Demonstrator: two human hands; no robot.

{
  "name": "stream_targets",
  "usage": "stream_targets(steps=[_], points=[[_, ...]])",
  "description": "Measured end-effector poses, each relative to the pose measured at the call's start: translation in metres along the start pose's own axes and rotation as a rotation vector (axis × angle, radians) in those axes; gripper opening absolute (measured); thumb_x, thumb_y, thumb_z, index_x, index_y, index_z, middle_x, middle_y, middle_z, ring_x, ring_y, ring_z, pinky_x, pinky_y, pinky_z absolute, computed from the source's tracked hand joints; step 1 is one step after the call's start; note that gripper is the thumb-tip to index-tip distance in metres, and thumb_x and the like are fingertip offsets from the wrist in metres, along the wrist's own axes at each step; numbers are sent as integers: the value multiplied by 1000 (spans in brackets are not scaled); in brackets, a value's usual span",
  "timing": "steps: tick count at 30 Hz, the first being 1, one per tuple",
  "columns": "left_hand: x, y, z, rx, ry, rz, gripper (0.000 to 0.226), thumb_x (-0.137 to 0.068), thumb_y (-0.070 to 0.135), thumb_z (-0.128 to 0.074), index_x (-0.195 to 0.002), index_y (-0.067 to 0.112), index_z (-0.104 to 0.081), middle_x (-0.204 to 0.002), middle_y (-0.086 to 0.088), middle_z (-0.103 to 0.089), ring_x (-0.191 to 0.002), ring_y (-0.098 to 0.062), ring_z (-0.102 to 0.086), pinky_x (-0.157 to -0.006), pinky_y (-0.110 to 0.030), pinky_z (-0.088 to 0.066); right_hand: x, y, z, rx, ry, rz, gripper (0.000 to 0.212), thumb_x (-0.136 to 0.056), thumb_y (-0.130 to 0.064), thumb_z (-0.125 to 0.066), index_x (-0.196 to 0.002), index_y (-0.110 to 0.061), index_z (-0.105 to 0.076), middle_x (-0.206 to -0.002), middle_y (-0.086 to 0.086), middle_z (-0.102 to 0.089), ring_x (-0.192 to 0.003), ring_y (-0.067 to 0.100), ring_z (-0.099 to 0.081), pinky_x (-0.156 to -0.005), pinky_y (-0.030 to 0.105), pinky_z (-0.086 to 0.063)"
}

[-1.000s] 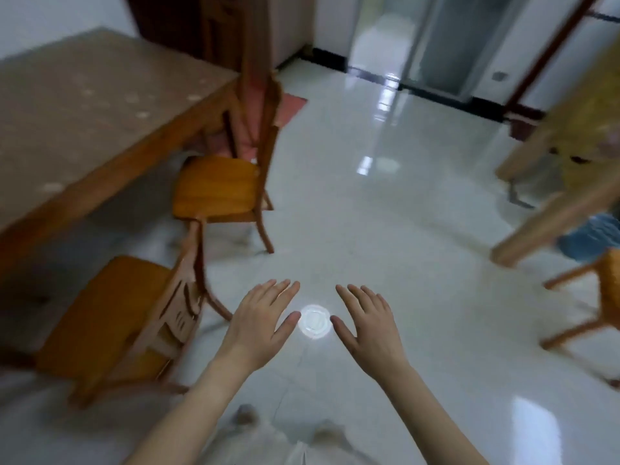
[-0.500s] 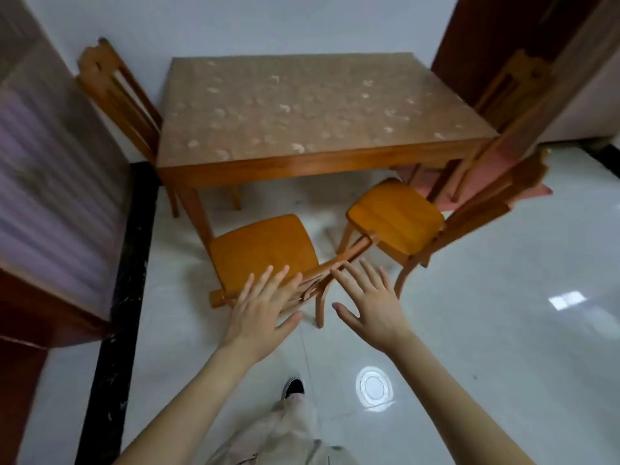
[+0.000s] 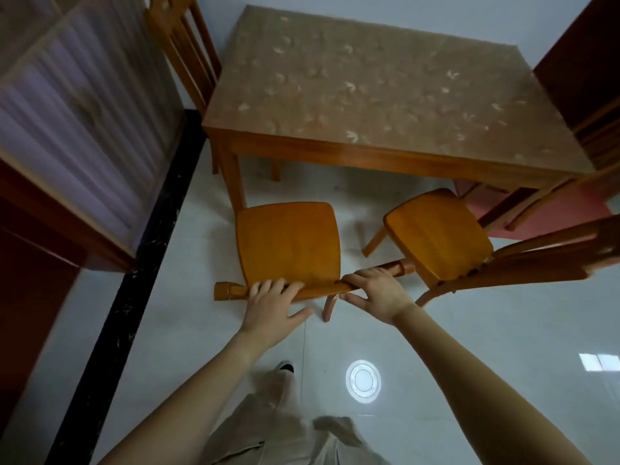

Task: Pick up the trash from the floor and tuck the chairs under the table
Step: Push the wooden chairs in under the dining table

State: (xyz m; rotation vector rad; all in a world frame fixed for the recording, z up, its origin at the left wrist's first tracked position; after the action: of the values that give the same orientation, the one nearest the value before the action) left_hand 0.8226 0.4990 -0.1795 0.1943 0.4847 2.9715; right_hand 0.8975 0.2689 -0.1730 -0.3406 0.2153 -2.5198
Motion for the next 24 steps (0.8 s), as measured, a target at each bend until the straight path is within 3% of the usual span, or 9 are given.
stream_targets(steps=[8, 14, 19, 24], points=[[-7, 5, -2, 228, 103, 158, 48, -71, 82, -39, -89, 39, -52, -90, 16, -48, -92, -11, -42, -78, -30, -19, 8, -6, -9, -127, 100, -81, 59, -90, -69, -36, -118, -26, -66, -105, 0, -66, -104, 21, -54, -97, 35, -38], [-4, 1, 1, 303, 79, 142, 45, -69, 80, -50, -83, 38, -54, -87, 19, -51, -92, -12, -44, -81, -34, -23, 22, -16, -17, -192, 154, -123, 54, -90, -67, -40, -111, -25, -67, -94, -2, -63, -97, 20, -53, -92, 33, -38], [-8, -2, 4, 338, 64, 118, 40, -68, 78, -56, -79, 40, -54, -85, 22, -51, -89, -7, -44, -76, -32, -21, 24, -14, -25, -250, 204, -160, 67, -83, -80, -30, -108, -32, -69, -93, -8, -63, -93, 15, -52, -89, 30, -38], [-16, -6, 1, 349, 73, 115, 43, -64, 83, -53, -76, 42, -52, -85, 24, -51, -88, -5, -43, -75, -31, -21, 12, -1, -26, -386, 259, -125, 63, -77, -87, -39, -94, -36, -72, -81, -18, -58, -82, 7, -48, -79, 29, -32]])
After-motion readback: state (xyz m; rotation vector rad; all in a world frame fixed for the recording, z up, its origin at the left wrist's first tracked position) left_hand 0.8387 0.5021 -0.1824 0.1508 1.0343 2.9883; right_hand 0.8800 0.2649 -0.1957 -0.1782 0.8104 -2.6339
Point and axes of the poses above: each hand's wrist, its own x-axis away from the middle knuckle, its own z-axis out of the back of the hand, y = z × x, the point moved 3 cm from there along -x, towards the middle knuckle
